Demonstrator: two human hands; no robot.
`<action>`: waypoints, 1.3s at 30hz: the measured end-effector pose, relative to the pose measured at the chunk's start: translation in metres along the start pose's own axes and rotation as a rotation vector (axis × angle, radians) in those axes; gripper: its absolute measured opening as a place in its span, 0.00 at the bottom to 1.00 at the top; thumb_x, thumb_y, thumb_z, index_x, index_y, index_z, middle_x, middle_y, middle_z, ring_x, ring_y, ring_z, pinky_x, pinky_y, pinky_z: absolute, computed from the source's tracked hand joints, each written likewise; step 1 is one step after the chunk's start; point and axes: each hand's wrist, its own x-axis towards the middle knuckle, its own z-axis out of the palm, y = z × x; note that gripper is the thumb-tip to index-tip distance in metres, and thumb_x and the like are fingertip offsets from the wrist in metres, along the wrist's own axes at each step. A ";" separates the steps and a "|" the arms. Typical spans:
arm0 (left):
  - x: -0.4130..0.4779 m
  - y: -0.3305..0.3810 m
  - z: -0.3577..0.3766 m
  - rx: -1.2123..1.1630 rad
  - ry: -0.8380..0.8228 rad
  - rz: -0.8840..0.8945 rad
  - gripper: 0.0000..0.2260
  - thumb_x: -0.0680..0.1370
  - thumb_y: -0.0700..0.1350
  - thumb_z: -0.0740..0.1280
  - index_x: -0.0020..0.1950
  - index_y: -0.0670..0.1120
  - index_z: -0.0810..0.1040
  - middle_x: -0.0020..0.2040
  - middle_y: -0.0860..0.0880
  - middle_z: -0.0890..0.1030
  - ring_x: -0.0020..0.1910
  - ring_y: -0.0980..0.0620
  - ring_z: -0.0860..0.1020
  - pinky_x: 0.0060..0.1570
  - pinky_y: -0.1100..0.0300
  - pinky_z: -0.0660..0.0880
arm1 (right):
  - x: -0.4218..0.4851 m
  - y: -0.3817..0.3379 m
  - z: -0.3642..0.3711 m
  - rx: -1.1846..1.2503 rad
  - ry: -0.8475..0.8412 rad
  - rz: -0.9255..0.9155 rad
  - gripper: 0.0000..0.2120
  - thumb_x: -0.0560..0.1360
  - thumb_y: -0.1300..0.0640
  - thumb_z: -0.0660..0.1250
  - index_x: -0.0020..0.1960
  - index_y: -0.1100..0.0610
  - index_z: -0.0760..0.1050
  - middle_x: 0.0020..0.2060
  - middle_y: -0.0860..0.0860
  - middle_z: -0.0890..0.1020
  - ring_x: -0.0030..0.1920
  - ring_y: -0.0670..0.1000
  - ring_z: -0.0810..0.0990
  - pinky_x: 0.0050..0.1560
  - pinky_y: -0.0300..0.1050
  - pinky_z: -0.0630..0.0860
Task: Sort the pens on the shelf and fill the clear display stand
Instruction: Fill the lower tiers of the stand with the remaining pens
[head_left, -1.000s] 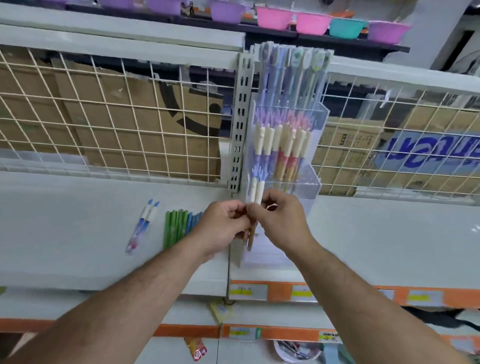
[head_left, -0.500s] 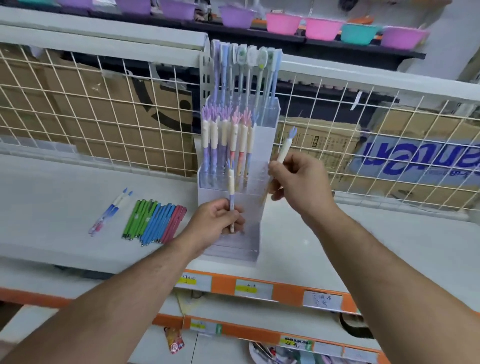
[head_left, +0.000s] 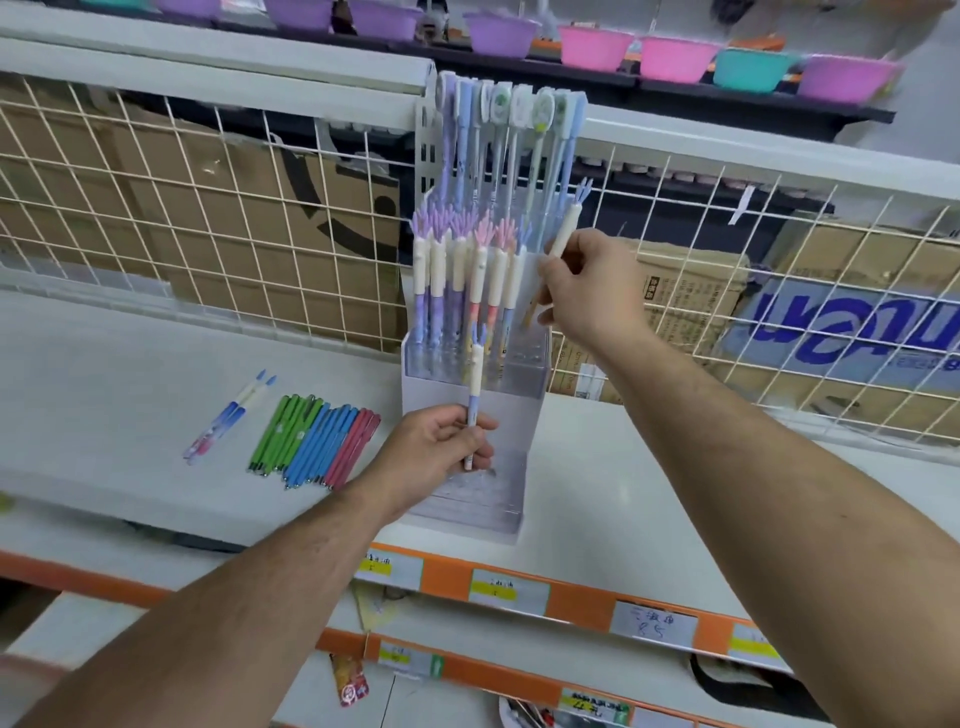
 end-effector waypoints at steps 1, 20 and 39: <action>0.000 -0.001 0.000 0.006 -0.002 0.001 0.07 0.81 0.37 0.66 0.54 0.45 0.83 0.44 0.42 0.85 0.46 0.46 0.85 0.51 0.56 0.81 | 0.001 -0.001 0.000 -0.009 -0.001 -0.006 0.05 0.82 0.59 0.64 0.49 0.57 0.77 0.39 0.55 0.83 0.35 0.55 0.85 0.35 0.53 0.84; 0.002 -0.003 -0.002 0.009 -0.018 -0.010 0.10 0.79 0.34 0.67 0.55 0.45 0.84 0.45 0.43 0.86 0.48 0.46 0.85 0.56 0.53 0.80 | 0.009 0.020 0.010 -0.278 -0.128 -0.060 0.07 0.78 0.57 0.71 0.44 0.59 0.80 0.36 0.53 0.84 0.39 0.53 0.85 0.45 0.53 0.83; 0.006 -0.007 0.000 -0.063 -0.026 0.026 0.09 0.81 0.36 0.65 0.54 0.46 0.83 0.43 0.42 0.84 0.45 0.46 0.84 0.55 0.50 0.81 | -0.071 0.046 0.024 -0.101 -0.228 -0.029 0.04 0.73 0.57 0.72 0.40 0.53 0.81 0.33 0.46 0.83 0.33 0.43 0.78 0.38 0.39 0.75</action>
